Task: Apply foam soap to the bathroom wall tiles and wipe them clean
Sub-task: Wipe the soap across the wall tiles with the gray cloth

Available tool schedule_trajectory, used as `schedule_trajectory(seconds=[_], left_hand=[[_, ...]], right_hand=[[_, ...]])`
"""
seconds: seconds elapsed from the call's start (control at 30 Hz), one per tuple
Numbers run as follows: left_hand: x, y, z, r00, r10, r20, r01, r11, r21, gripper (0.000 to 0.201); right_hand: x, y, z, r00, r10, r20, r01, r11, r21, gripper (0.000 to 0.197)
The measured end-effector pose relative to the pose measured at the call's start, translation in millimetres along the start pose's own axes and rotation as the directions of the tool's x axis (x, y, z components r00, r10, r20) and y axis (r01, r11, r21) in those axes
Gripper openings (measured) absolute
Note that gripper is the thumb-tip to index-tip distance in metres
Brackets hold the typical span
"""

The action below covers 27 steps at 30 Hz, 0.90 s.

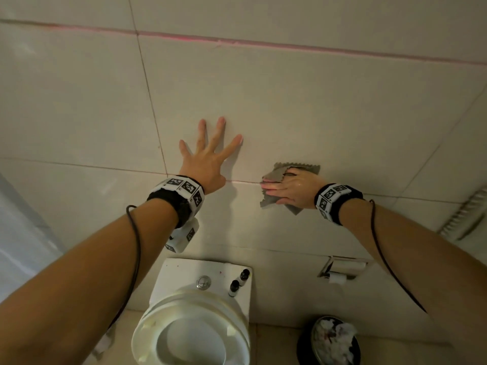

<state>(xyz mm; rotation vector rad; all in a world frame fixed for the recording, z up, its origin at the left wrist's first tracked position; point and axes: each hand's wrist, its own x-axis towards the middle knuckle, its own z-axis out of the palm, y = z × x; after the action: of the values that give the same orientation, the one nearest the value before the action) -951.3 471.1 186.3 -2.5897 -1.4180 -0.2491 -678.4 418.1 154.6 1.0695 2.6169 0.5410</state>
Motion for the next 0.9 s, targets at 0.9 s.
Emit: schedule_trajectory(seconds=[0.9], left_hand=[[45.5,231.2,-31.4,0.986,-0.167,0.007,0.167,0.981,-0.095,0.11]], right_hand=[[-229.1,100.5,62.5,0.998,0.062,0.024,-0.059,0.992,-0.115,0.047]])
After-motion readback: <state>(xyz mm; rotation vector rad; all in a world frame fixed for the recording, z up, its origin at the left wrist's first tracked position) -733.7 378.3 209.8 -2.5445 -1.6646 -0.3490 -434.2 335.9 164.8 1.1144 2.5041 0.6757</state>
